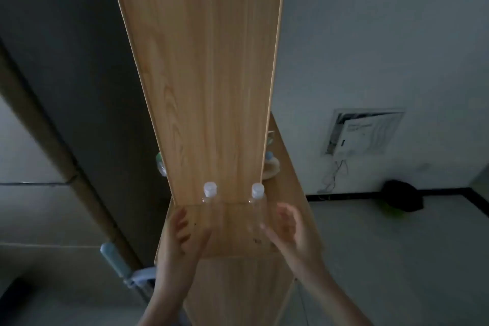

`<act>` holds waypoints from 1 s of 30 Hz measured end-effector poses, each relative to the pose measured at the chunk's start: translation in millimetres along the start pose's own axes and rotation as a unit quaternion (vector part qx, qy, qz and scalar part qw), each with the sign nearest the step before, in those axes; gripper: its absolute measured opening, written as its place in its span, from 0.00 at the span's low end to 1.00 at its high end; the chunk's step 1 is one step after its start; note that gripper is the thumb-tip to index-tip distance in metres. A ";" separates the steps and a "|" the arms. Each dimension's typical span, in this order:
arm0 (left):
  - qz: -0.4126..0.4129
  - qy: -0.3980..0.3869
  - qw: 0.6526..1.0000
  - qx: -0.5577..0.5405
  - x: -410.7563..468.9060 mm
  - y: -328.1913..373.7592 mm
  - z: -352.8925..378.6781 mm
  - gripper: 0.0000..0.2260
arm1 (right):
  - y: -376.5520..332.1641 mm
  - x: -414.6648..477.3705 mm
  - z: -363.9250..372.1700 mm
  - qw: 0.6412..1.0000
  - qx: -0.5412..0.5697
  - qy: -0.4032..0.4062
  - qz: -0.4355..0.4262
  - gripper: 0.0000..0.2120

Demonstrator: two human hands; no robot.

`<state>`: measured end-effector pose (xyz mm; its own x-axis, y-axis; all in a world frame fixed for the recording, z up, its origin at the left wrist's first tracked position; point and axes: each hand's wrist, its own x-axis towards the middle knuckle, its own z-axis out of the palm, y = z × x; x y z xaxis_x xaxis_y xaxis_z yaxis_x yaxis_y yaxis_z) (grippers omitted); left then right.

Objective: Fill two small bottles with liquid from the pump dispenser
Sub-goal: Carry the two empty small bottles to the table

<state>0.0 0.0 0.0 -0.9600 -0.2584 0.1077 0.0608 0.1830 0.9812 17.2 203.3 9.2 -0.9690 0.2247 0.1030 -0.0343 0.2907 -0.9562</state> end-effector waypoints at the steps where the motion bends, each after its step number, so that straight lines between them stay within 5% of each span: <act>1: -0.004 -0.020 1.000 0.020 7.2 3.6 4.1 0.30 | -2.5 8.9 3.6 1.000 -0.008 -0.013 0.010 0.29; 4: -0.005 -0.061 0.997 0.047 23.4 6.3 18.7 0.34 | -6.6 26.8 13.2 0.999 -0.015 -0.038 0.027 0.33; 17: -0.019 -0.083 0.996 0.036 40.0 -14.2 39.0 0.15 | 3.6 35.1 22.0 0.999 0.008 -0.042 0.019 0.22; 24: 0.057 -0.139 0.989 -0.008 -1.4 4.6 2.8 0.08 | -5.1 -9.0 -0.9 0.999 0.039 -0.034 0.014 0.17; 27: 0.015 -0.172 0.985 -0.022 -35.1 -9.4 -20.2 0.08 | 6.6 -46.4 -13.9 0.997 0.056 -0.035 0.040 0.22; 30: -0.071 -0.182 0.980 -0.046 -78.6 -40.3 -34.9 0.11 | 29.5 -89.9 -23.2 0.994 0.051 -0.033 0.092 0.15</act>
<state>82.6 -20.2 -42.4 -0.9933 0.0844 -0.0785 -0.0719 0.0788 0.9943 109.0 213.3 -21.9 -0.9751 0.2019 -0.0917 0.1239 0.1531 -0.9804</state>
